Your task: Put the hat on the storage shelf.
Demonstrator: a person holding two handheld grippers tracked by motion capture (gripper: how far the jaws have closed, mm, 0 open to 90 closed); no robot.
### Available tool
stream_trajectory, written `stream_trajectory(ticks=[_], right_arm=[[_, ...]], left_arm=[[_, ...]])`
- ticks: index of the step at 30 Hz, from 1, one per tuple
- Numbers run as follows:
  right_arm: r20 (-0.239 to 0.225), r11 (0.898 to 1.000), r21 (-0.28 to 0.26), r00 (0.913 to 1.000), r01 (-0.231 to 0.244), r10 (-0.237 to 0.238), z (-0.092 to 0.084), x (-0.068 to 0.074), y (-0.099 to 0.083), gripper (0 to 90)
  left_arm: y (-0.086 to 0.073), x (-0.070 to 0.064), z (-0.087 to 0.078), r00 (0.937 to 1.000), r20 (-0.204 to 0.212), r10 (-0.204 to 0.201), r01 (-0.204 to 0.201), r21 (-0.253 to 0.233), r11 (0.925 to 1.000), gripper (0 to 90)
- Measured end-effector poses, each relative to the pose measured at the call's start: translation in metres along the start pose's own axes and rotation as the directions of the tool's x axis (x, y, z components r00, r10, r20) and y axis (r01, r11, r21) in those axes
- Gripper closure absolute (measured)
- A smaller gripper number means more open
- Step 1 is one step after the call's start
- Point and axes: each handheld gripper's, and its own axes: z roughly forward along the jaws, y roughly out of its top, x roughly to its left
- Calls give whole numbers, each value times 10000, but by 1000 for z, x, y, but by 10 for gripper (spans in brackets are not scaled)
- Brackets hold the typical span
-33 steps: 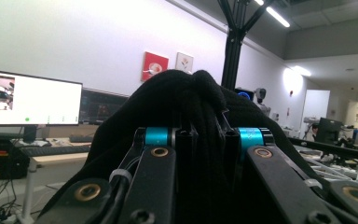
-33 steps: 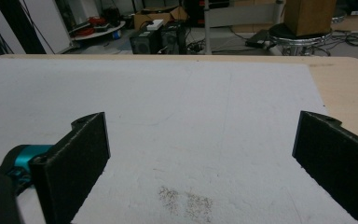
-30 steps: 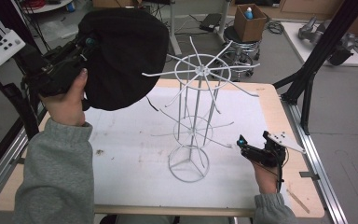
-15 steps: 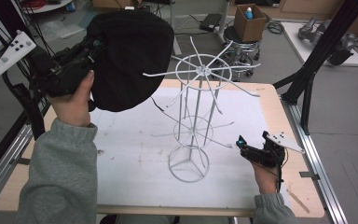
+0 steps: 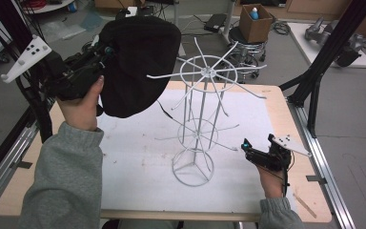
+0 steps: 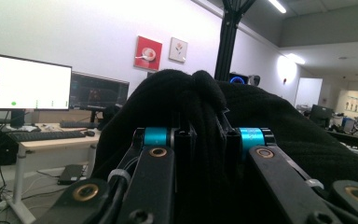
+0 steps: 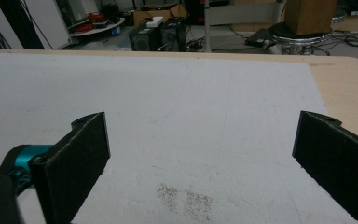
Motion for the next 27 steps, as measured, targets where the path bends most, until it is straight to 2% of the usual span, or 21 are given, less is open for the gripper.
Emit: stream_trajectory(ticks=[4, 7, 13, 18, 19, 21, 27], right_arm=[[-4, 10000, 4, 10000, 24, -24, 0, 0, 0, 29], [2, 10000, 22, 10000, 11, -11, 0, 0, 0, 29], [33, 10000, 34, 10000, -34, 34, 0, 0, 0, 29], [56, 10000, 41, 10000, -29, 29, 0, 0, 0, 29], [52, 10000, 41, 10000, -24, 24, 0, 0, 0, 29], [60, 10000, 52, 10000, -13, 13, 0, -1, -1, 29], [63, 10000, 38, 10000, 5, -5, 0, -1, -1, 29]], left_arm=[[-4, -2, 1, 9998, -72, 161, -160, 116, 9998, 807], [-8, 0, 2, 9999, -39, 93, -92, 259, 9996, 804], [-16, -1, 3, 9994, -23, 350, -348, 634, 9974, 799], [-22, -2, 5, 9966, -114, 817, -800, 1049, 9913, 789], [-24, -3, 4, 9944, -205, 1037, -1009, 1094, 9889, 786], [-27, -3, 4, 9933, -101, 1151, -1134, 1055, 9879, 780], [-31, 0, 3, 9932, -1, 1162, -1156, 1051, 9877, 755]])
